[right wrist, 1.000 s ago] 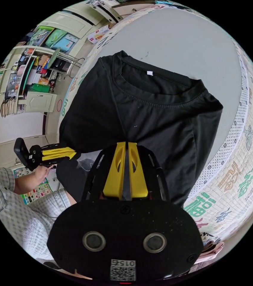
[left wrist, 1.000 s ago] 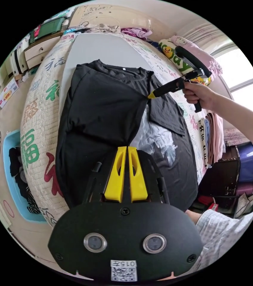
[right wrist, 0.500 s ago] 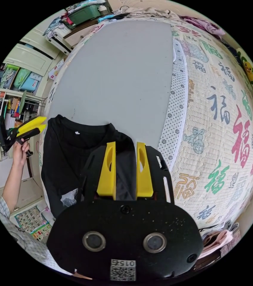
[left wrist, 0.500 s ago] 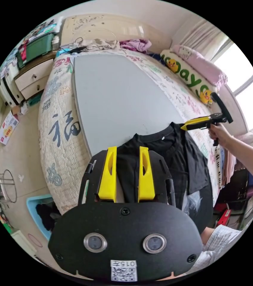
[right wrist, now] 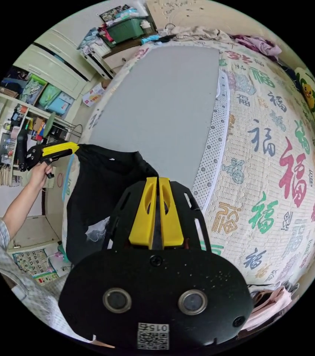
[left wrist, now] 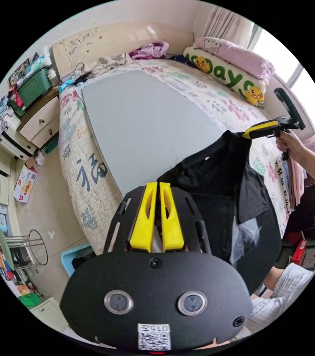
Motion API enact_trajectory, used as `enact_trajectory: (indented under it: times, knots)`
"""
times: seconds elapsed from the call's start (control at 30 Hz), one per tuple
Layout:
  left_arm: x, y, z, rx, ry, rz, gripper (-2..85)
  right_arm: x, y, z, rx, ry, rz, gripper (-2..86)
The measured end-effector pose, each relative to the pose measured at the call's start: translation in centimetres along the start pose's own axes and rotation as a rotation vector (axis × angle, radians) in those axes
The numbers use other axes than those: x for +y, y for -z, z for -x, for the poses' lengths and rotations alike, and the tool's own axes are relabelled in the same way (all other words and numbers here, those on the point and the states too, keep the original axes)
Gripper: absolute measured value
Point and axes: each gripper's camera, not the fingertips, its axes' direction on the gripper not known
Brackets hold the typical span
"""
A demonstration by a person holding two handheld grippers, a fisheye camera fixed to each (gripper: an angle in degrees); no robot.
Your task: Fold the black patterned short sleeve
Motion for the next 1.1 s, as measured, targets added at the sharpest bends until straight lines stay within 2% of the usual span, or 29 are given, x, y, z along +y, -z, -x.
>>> enact_trajectory:
  times: [0.13,0.23,0.37,0.43,0.53,0.67,1.1]
  knots:
    - [7.2,8.0,-4.5,0.081,-0.048,-0.151,-0.2,9.5,4.1,2.9,-0.063,0.105,-0.111,-0.3]
    - [14.3,12.1,-8.5,0.206,-0.058,-0.159,-0.2,18.3,4.6,4.4,-0.179,0.129,-0.088,-0.3]
    - [24.4,12.7,-14.8,0.369,0.036,-0.030,-0.1,29.2,1.6,5.8,-0.319,0.095,0.030,-0.3]
    - [28.1,10.8,-17.3,0.411,0.126,0.070,-0.1,35.1,-2.8,6.9,-0.326,0.075,0.159,-0.3]
    - [32.6,6.7,-21.2,0.389,0.203,0.225,-0.1,39.7,-9.7,7.8,-0.296,0.075,0.320,-0.3]
    - [36.0,2.4,-24.3,0.363,0.242,0.378,-0.1,42.0,-15.1,9.1,-0.263,0.111,0.417,-0.3]
    - [38.4,4.5,-28.8,0.253,0.145,0.381,-0.2,43.5,-16.1,14.1,-0.261,0.228,0.357,-0.2]
